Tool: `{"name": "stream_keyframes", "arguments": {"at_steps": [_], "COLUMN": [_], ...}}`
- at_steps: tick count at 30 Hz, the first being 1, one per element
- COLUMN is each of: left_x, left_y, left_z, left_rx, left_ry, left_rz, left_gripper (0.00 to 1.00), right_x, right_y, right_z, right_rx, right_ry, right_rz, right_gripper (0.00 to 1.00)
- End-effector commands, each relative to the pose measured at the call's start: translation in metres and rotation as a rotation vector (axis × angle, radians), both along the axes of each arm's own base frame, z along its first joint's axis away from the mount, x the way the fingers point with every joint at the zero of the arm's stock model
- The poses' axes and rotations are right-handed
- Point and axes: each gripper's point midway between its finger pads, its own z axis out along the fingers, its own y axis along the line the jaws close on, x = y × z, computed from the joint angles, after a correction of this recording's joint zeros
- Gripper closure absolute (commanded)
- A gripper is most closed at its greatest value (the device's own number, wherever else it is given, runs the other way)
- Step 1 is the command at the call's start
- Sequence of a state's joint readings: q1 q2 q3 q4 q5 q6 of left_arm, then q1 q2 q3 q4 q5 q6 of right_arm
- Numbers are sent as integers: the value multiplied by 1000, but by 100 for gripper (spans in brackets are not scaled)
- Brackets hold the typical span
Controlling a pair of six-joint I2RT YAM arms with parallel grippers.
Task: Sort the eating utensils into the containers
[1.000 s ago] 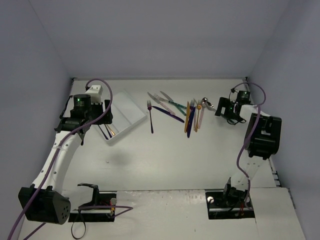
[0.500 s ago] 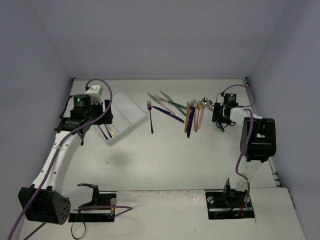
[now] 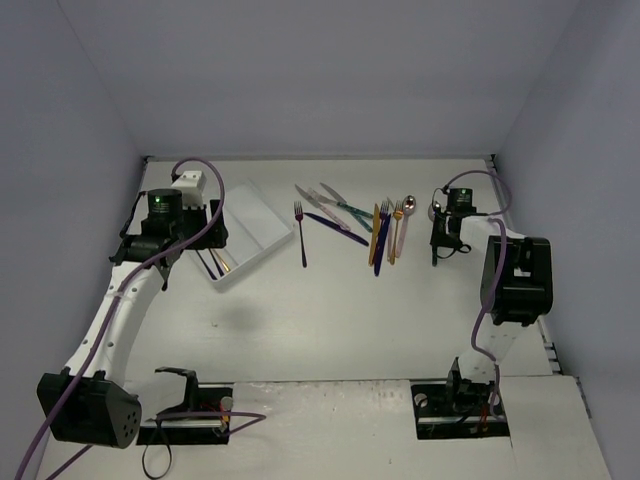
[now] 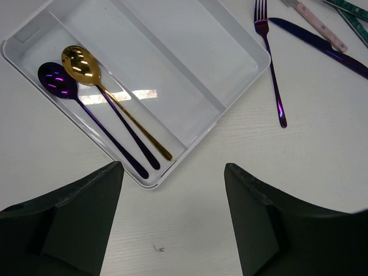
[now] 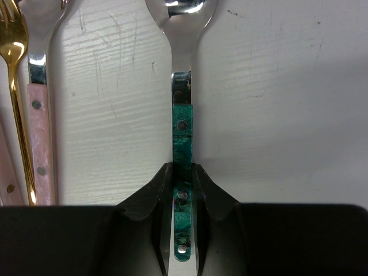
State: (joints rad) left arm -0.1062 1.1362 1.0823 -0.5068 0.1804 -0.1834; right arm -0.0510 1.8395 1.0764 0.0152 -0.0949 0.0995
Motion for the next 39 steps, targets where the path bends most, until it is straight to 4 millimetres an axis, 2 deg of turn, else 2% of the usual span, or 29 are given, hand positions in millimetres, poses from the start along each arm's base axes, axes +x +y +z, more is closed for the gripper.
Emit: {"name": "stream_keyframes", "arguments": {"at_steps": [1, 3, 5, 9, 11, 14, 17, 18, 20, 21, 23, 27, 29, 35, 39], "left_x": [11, 10, 7, -5, -10, -18, -25, -25, -35, -35, -37, -39, -35, -25, -19], "left_y": [-17, -25, -36, -57, -67, -89, -113, -119, -144, -150, -160, -178, -179, -191, -197], "left_z": [16, 17, 22, 51, 67, 88, 97, 97, 97, 95, 85, 83, 83, 85, 83], "left_rx": [-96, -153, -214, -338, -389, -493, -565, -578, -597, -598, -584, -606, -606, -632, -628], "left_ry": [-72, -74, -77, -127, -169, -226, -257, -268, -266, -270, -264, -276, -275, -275, -263], "left_rz": [-34, -43, -68, -82, -95, -118, -147, -144, -200, -206, -206, -232, -221, -239, -243], "left_gripper": [32, 32, 32, 32, 32, 32, 32, 32, 32, 32, 32, 32, 32, 33, 39], "right_x": [11, 14, 16, 19, 15, 3, -11, -17, -24, -27, -36, -50, -59, -82, -89], "right_y": [11, 16, 30, 66, 92, 141, 185, 202, 223, 233, 257, 293, 309, 341, 355], "right_z": [54, 74, 99, 142, 159, 186, 204, 208, 216, 218, 224, 234, 237, 239, 245], "right_rx": [-23, -21, -11, 17, 36, 81, 126, 156, 201, 221, 262, 295, 313, 373, 413], "right_ry": [-133, -185, -247, -351, -393, -461, -504, -513, -532, -538, -552, -588, -597, -610, -628], "right_rz": [1, -7, 2, 65, 117, 201, 244, 255, 252, 254, 266, 344, 385, 457, 476], "right_gripper": [100, 100, 100, 100, 100, 100, 100, 100, 100, 100, 100, 100, 100, 100, 100]}}
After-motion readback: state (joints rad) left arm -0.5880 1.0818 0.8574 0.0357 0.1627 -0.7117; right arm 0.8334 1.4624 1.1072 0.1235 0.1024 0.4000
